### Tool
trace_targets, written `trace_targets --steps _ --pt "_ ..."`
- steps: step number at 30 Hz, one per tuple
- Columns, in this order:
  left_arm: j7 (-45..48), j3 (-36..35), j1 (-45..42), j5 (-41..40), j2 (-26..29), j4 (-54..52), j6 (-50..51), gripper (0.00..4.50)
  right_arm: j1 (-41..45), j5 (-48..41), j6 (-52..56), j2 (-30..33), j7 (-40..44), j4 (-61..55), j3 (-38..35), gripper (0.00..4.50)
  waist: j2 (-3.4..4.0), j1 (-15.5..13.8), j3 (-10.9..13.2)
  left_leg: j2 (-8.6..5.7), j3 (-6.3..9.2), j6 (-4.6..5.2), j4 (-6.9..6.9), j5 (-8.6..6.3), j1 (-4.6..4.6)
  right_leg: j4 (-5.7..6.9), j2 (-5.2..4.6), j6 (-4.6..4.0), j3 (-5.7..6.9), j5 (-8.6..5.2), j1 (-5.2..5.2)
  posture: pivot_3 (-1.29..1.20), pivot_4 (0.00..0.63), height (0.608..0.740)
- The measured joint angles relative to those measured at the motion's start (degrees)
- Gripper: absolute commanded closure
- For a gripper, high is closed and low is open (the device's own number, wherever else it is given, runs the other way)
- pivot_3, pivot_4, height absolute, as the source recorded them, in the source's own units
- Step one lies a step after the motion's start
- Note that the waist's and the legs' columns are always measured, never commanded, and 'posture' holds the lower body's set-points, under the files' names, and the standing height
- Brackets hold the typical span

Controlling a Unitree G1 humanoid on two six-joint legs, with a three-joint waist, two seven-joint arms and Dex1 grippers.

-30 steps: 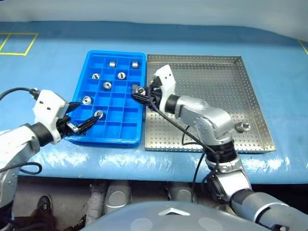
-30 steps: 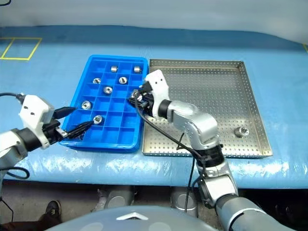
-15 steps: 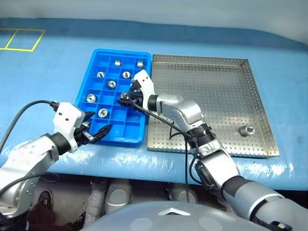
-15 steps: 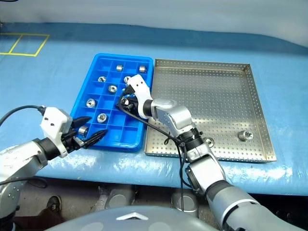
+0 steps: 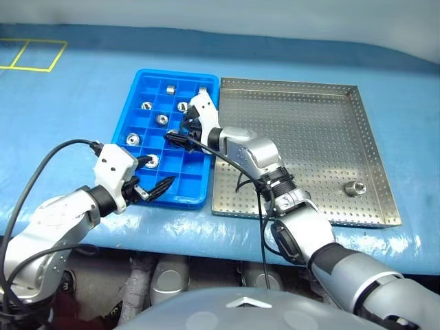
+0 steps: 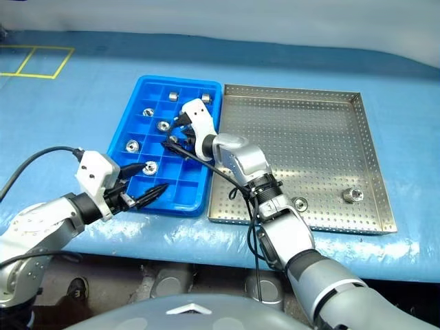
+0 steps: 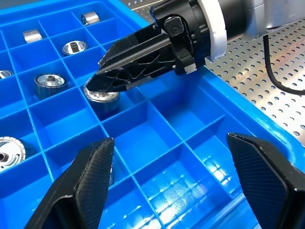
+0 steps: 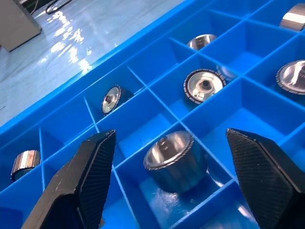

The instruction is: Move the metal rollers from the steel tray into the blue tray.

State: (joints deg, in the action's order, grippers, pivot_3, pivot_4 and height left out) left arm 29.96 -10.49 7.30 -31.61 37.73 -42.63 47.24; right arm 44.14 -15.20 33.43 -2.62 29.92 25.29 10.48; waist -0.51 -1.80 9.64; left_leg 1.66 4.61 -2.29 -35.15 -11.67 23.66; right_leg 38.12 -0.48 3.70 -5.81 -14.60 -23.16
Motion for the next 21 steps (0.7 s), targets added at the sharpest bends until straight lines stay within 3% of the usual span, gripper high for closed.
trace_targets --steps 3,9,14,21 --pt "1.9 2.3 -2.6 0.0 -1.7 1.7 -3.5 0.37 -5.5 0.4 3.2 3.6 -3.3 -12.5 -1.4 0.79 0.00 -0.5 0.0 -0.06 0.02 -0.02 0.00 0.01 0.06 -0.06 -0.06 0.00 0.00 0.00 0.00 0.18 0.150 0.740" --pt "8.4 14.3 -7.0 4.3 -5.2 9.1 -14.0 0.37 -22.1 0.7 15.1 13.3 -10.5 -38.1 -7.1 0.79 0.06 -0.3 0.0 -0.10 0.00 -0.03 0.01 0.00 0.11 -0.17 -0.09 0.02 0.00 0.00 0.02 0.09 0.150 0.740" --pt "14.6 22.9 -14.4 8.3 -9.7 20.1 -21.7 0.37 -34.3 0.0 26.1 20.1 -12.7 -53.9 -10.3 0.79 0.17 2.2 -0.1 -0.03 -0.04 -0.01 -0.08 0.01 0.06 -0.05 0.00 0.30 -0.05 -0.16 0.00 -0.01 0.150 0.740" --pt "20.4 30.2 -21.2 13.2 -13.8 32.3 -27.6 0.37 -40.0 -1.3 34.3 22.3 -14.5 -64.0 -15.4 0.79 0.23 6.0 -0.1 -0.06 -0.11 0.01 -0.28 0.00 0.02 -0.04 0.01 0.50 -0.20 -0.09 0.12 -0.11 0.150 0.740"
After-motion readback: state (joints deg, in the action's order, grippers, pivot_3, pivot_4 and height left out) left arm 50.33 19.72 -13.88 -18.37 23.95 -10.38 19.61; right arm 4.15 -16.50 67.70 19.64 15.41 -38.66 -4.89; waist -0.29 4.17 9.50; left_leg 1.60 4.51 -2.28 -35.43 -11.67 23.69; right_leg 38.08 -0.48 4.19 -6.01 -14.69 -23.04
